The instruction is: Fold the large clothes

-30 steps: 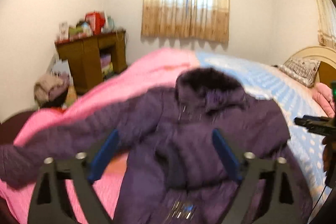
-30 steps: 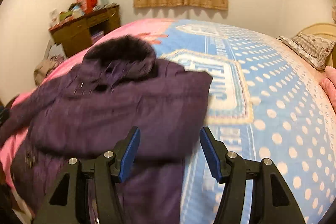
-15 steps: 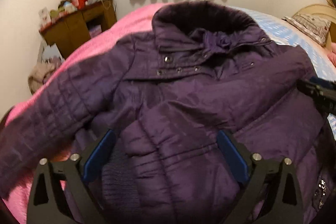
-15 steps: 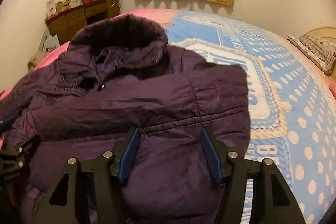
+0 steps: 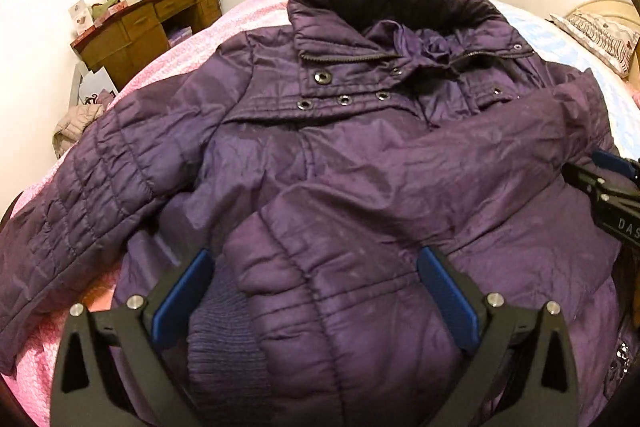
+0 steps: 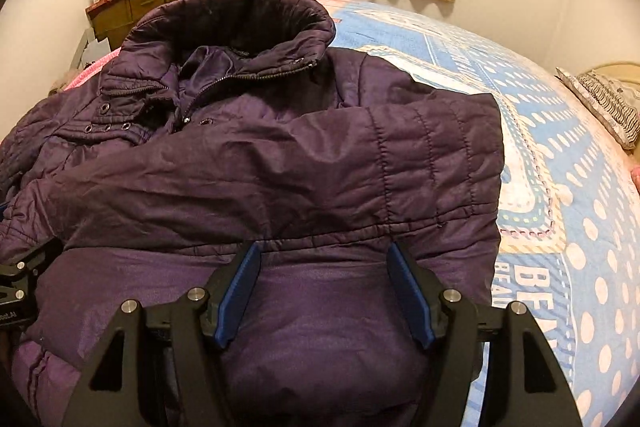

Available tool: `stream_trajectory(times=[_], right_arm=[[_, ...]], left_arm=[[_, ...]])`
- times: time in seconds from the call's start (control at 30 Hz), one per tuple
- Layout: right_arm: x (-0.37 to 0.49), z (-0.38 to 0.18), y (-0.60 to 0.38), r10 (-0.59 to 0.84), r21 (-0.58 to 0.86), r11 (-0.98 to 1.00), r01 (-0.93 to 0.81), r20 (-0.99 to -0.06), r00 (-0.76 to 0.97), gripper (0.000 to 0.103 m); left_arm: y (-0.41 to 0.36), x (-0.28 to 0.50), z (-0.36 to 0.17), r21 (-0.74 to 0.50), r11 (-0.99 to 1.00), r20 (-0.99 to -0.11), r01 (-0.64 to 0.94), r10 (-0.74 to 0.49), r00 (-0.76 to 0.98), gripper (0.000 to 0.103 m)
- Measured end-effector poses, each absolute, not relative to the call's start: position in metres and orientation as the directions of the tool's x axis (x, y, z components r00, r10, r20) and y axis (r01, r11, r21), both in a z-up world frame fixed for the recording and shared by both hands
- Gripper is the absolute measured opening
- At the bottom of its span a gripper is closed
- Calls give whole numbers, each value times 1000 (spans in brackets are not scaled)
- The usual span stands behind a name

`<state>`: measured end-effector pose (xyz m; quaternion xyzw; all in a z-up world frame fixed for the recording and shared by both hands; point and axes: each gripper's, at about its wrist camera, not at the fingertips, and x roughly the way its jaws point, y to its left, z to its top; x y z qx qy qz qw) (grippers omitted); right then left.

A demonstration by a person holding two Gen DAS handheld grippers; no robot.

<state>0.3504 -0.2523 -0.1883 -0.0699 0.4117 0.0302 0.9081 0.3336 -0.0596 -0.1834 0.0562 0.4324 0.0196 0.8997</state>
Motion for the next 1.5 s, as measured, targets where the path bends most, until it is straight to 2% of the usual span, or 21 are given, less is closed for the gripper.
stream_trajectory(times=[0.23,0.47,0.53,0.6,0.63,0.7,0.83,1.0,1.2,1.33,1.4,1.5], right_arm=[[352,-189,-250,-4,-105,988,-114,-753,658,67],[356,-181,-264,99,-4,987,-161,-773,626,69],[349,-164,-277,159,77,985,-151,-737,657,69],[338,-134,-297,212,178,976,-126,-633,745,69],[337,-123,-303,170,158,983,-93,-603,779,69],[347,-116,-307,112,111,992,-56,-604,789,69],[388,-140,-298,71,15,996,-85,-700,711,68],[413,-184,-294,64,8,996,-94,-790,610,67],[410,-190,-294,69,10,995,-98,-777,626,67],[402,-178,-284,-1,-58,996,-72,-781,624,67],[382,-160,-273,25,-20,998,-63,-759,651,67],[351,-140,-246,95,0,990,-140,-730,677,67]], left_arm=[[-59,334,-183,111,994,-772,10,80,631,103],[-58,333,-183,107,994,-770,10,77,634,103],[-58,333,-183,105,994,-768,10,75,636,103],[-57,332,-182,97,995,-767,10,69,638,103],[-57,332,-182,95,995,-766,10,66,639,103],[-57,332,-182,92,996,-765,10,64,641,103],[-56,331,-181,87,996,-765,10,60,641,103],[-56,331,-181,89,996,-764,10,61,642,103],[-56,331,-181,90,996,-764,10,63,643,103],[-56,331,-181,89,996,-763,8,63,643,103],[-56,331,-181,88,996,-762,6,63,645,103],[-56,331,-180,86,996,-761,6,62,645,103]])
